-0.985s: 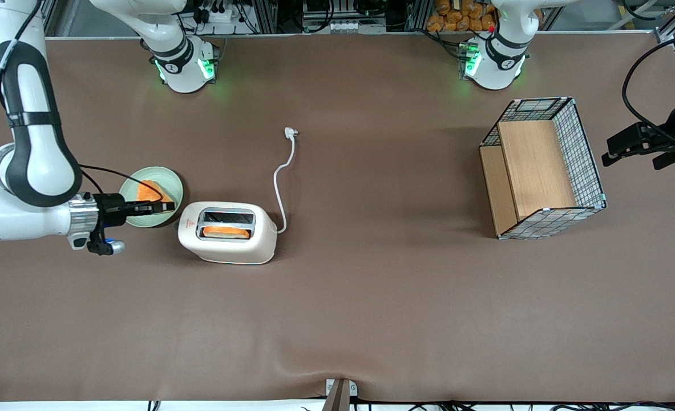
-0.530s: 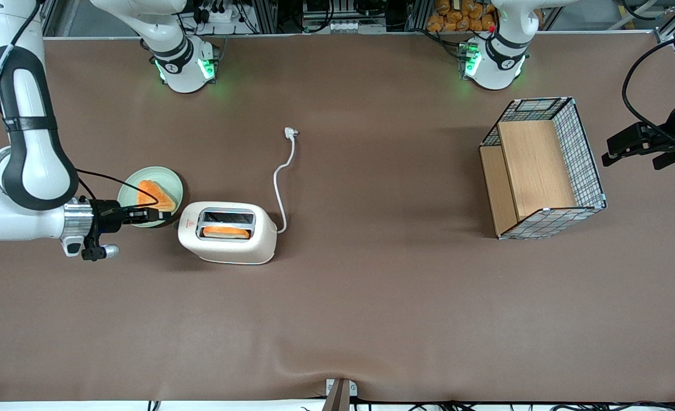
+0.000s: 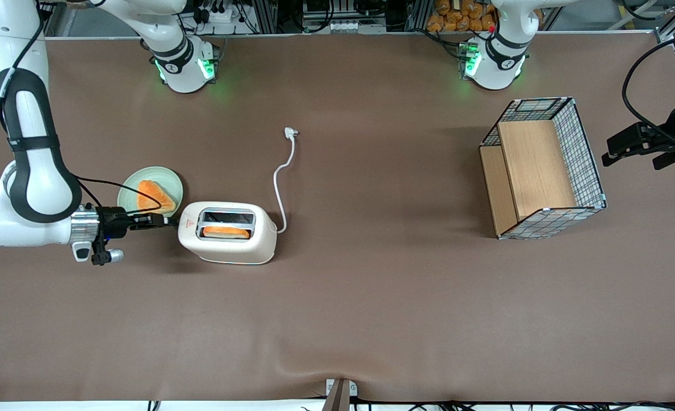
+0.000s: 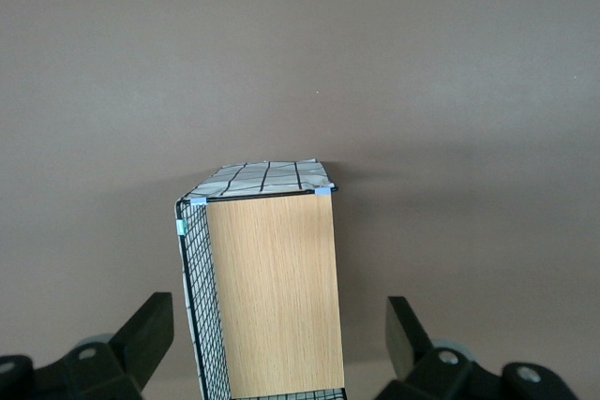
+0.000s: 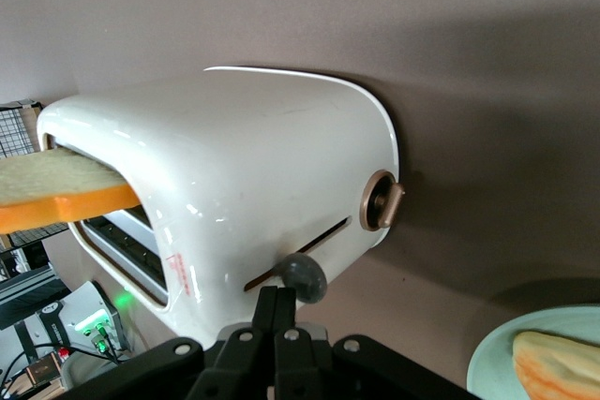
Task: Press toaster button with right arm
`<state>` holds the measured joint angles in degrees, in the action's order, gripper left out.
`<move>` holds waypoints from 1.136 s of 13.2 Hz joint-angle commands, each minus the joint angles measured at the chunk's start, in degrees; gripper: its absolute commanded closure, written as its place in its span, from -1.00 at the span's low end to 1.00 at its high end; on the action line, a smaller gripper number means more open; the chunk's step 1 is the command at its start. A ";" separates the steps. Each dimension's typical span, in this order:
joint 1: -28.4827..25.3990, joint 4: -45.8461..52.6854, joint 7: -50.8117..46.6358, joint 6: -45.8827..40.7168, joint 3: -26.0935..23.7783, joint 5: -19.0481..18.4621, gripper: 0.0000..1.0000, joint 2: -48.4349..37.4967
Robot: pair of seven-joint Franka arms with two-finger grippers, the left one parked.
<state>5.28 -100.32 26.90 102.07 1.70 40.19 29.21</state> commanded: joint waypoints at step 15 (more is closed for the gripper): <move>2.10 0.56 7.29 5.06 -0.56 3.85 1.00 8.58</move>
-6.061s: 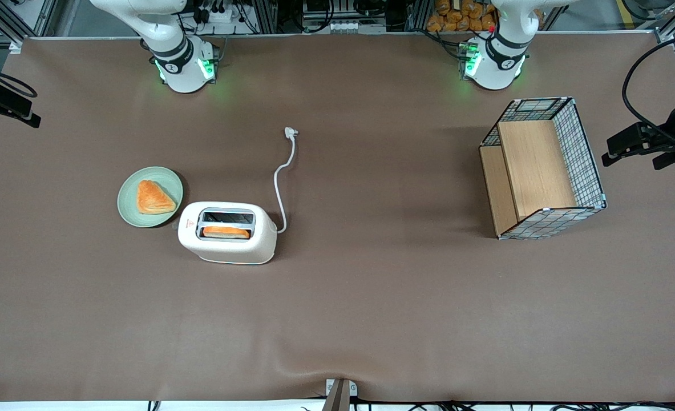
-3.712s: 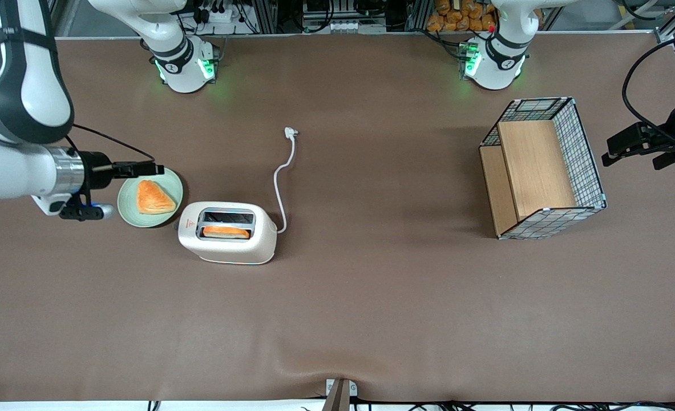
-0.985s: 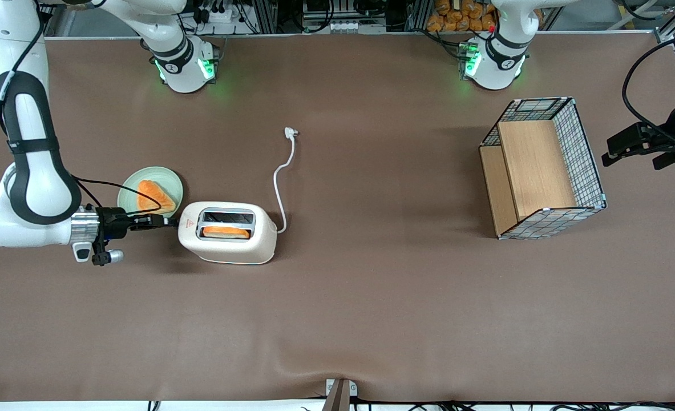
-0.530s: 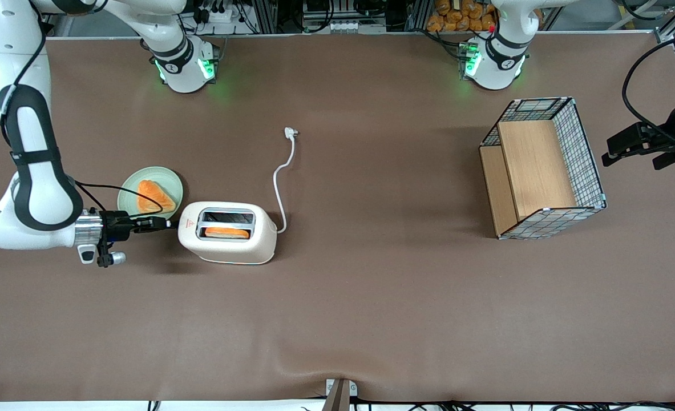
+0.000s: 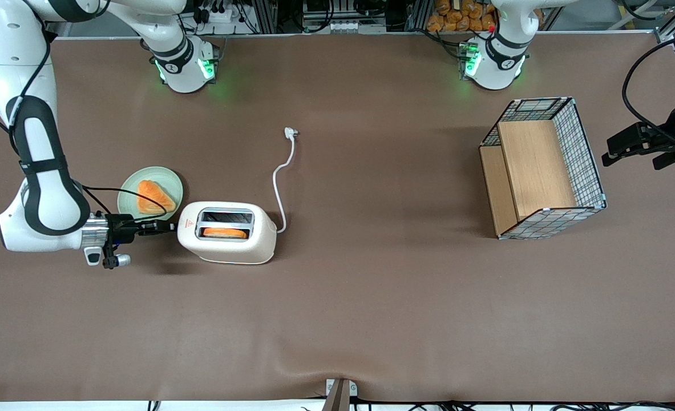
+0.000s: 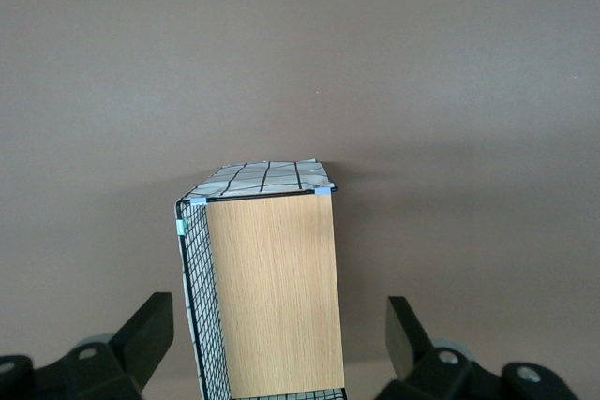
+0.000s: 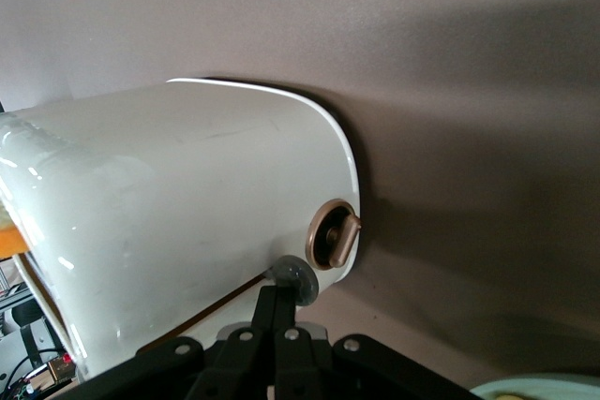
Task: Press toaster button with right arm
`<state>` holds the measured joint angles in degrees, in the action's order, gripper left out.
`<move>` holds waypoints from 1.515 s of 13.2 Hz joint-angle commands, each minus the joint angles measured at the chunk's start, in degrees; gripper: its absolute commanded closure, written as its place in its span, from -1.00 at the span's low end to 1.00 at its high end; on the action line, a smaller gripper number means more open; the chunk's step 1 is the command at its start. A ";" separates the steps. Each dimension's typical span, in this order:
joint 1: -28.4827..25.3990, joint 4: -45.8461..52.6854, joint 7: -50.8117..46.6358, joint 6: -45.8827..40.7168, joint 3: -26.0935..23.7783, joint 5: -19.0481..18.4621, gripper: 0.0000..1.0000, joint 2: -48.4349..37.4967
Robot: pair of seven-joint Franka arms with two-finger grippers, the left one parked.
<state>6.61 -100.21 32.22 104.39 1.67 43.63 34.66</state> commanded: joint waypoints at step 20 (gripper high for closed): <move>1.83 13.55 -7.52 -9.73 -0.09 -14.52 -1.00 -3.09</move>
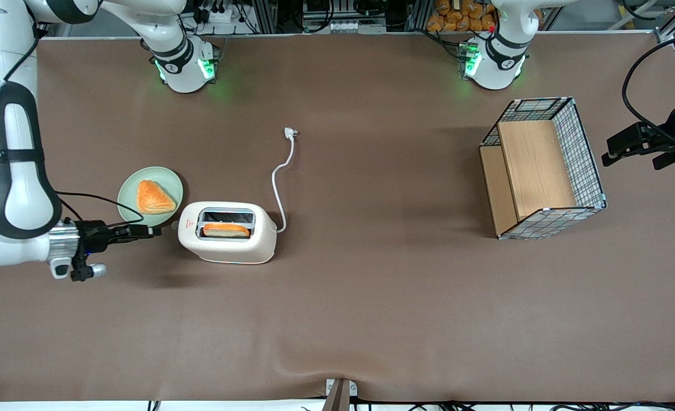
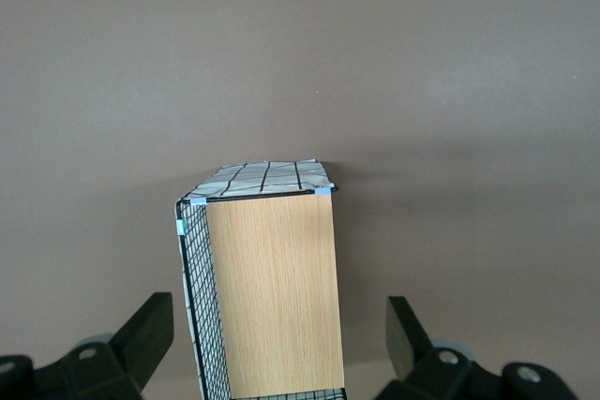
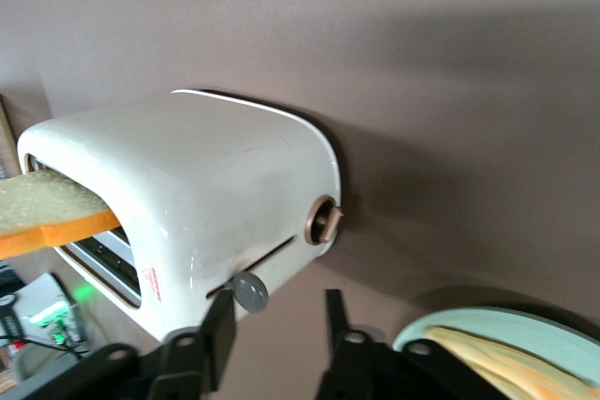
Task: Press toaster button with right arm
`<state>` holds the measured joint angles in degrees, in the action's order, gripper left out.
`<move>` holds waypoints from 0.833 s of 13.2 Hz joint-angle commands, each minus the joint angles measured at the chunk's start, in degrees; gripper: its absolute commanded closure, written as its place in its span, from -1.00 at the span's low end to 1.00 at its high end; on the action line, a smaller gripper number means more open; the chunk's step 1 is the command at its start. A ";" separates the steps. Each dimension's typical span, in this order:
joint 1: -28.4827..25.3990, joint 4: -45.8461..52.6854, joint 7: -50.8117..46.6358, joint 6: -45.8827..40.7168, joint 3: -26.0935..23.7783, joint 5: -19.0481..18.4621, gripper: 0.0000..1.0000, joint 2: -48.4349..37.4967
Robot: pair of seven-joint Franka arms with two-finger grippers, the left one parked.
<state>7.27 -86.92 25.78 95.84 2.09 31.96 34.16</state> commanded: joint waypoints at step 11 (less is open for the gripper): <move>-1.20 -0.45 -4.93 -6.80 -0.59 -22.97 -1.00 -24.21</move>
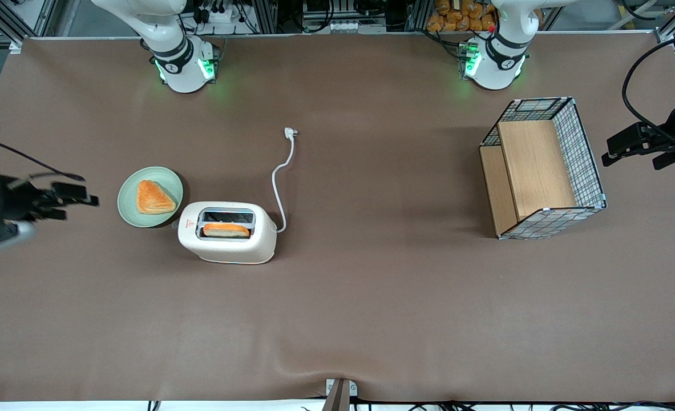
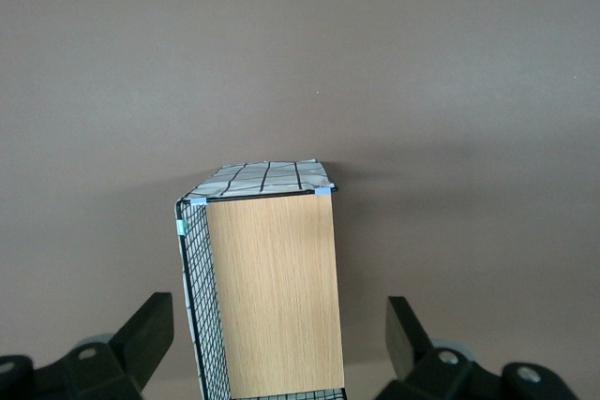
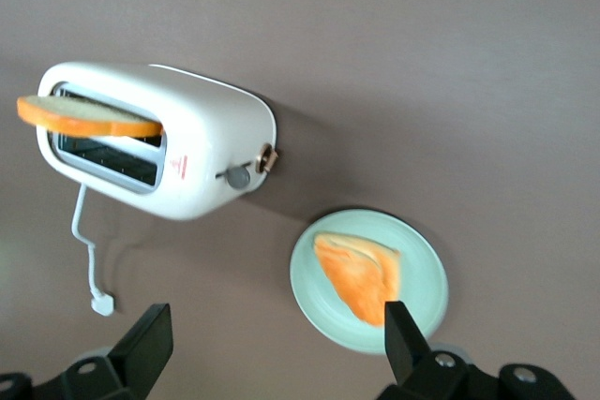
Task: Press toaster button with right arm
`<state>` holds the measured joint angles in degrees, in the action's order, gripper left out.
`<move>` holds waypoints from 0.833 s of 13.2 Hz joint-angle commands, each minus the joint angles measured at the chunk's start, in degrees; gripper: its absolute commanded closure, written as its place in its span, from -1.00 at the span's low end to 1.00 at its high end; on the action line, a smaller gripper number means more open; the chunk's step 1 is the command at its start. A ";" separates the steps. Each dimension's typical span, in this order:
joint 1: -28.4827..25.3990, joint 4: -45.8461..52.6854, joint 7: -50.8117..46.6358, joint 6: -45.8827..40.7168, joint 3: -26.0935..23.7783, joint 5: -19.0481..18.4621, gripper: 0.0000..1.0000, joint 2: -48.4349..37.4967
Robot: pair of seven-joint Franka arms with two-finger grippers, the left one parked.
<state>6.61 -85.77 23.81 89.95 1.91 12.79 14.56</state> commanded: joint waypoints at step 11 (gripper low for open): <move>-5.20 -6.70 -20.70 -9.78 1.08 -9.45 -1.00 -19.22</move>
<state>3.45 -90.91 8.30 81.58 1.76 5.06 -2.36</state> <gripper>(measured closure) 0.000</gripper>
